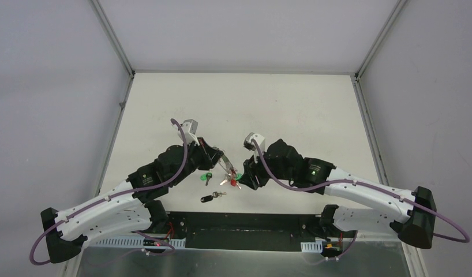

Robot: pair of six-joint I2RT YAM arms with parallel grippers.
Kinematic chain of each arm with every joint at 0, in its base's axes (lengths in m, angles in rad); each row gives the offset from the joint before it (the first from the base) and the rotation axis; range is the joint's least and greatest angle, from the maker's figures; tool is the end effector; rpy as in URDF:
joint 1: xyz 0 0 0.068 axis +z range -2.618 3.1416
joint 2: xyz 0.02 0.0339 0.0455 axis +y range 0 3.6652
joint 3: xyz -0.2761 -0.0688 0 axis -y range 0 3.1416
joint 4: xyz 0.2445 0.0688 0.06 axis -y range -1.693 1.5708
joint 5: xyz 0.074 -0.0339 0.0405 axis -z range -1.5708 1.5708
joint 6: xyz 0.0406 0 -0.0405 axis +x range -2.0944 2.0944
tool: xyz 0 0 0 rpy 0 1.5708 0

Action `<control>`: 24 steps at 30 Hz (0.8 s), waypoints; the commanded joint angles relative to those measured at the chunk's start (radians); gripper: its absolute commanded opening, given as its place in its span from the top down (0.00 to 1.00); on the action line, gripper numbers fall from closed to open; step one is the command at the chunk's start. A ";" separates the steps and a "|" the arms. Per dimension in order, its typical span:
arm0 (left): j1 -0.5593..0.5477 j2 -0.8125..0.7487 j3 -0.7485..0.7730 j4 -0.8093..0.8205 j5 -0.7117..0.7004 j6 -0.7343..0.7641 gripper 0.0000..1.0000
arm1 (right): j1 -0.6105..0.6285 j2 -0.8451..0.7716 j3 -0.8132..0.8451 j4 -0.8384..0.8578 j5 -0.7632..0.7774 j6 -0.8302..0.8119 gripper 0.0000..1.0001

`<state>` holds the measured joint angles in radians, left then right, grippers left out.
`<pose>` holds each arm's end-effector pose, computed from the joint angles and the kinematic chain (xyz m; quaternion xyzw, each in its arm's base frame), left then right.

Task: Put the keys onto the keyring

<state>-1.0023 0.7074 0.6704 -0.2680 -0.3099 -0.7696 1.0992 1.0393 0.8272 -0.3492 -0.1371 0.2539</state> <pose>0.0988 -0.1317 0.3100 0.0018 0.8019 -0.3739 0.4660 0.0988 0.2060 0.2979 -0.3884 0.7828 0.3488 0.3386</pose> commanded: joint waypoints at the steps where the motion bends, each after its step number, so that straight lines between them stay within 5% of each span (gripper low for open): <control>1: -0.009 0.001 0.064 0.033 -0.008 -0.048 1.00 | 0.043 0.017 0.044 0.070 0.125 -0.100 0.53; 14: -0.009 -0.018 0.049 0.030 -0.008 -0.074 1.00 | 0.082 0.107 0.071 0.145 0.203 -0.184 0.55; 24: -0.009 -0.013 0.044 0.028 -0.009 -0.079 1.00 | 0.085 0.113 0.066 0.179 0.205 -0.224 0.80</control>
<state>-1.0023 0.7086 0.6827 -0.2695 -0.3111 -0.8265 1.1782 1.1591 0.8494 -0.2302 0.0494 0.0658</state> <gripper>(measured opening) 0.008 0.232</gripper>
